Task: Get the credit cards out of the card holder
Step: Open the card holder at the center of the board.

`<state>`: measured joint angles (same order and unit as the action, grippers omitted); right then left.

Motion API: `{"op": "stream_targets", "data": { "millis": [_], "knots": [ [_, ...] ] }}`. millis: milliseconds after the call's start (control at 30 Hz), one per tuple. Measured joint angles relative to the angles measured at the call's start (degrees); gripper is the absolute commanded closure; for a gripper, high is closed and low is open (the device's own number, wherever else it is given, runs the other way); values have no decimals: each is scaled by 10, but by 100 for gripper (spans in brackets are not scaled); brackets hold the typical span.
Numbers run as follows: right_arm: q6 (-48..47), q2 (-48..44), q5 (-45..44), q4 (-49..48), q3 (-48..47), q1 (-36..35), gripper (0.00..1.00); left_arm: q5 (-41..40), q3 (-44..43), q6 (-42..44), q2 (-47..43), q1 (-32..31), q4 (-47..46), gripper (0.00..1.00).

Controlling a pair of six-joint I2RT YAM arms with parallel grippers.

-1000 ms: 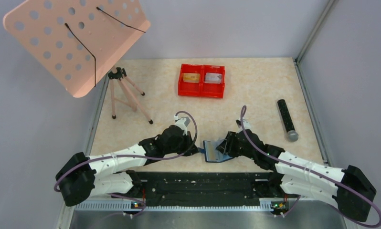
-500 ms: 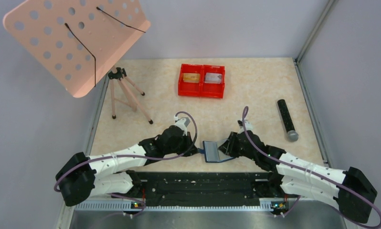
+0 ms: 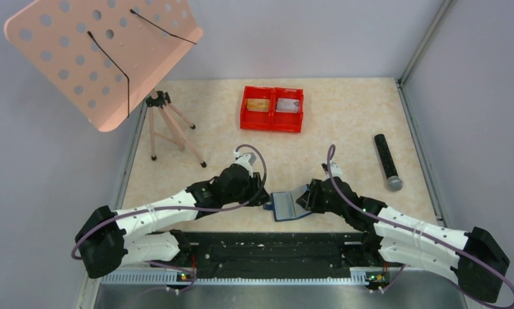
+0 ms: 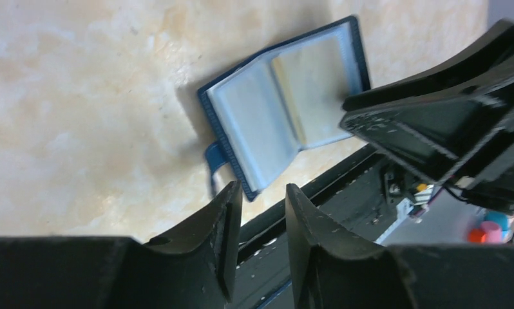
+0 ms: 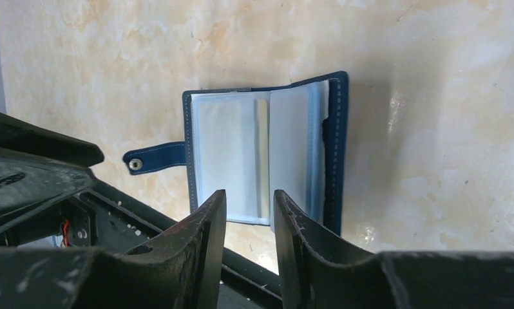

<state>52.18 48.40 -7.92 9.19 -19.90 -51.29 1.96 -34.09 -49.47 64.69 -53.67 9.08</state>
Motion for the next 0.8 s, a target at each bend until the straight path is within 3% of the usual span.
{"op": "stream_targets", "data": {
  "millis": [133,367,800],
  "knots": [
    [-1,7,4,-18,5,0,67,1,-28,-2,0,0,1,61],
    [0,46,17,-38,15,0,67,20,-52,-3,37,0,-19,69],
    [-4,-11,-23,16,12,0,66,66,-47,-2,157,0,-96,73]
  ]
}}
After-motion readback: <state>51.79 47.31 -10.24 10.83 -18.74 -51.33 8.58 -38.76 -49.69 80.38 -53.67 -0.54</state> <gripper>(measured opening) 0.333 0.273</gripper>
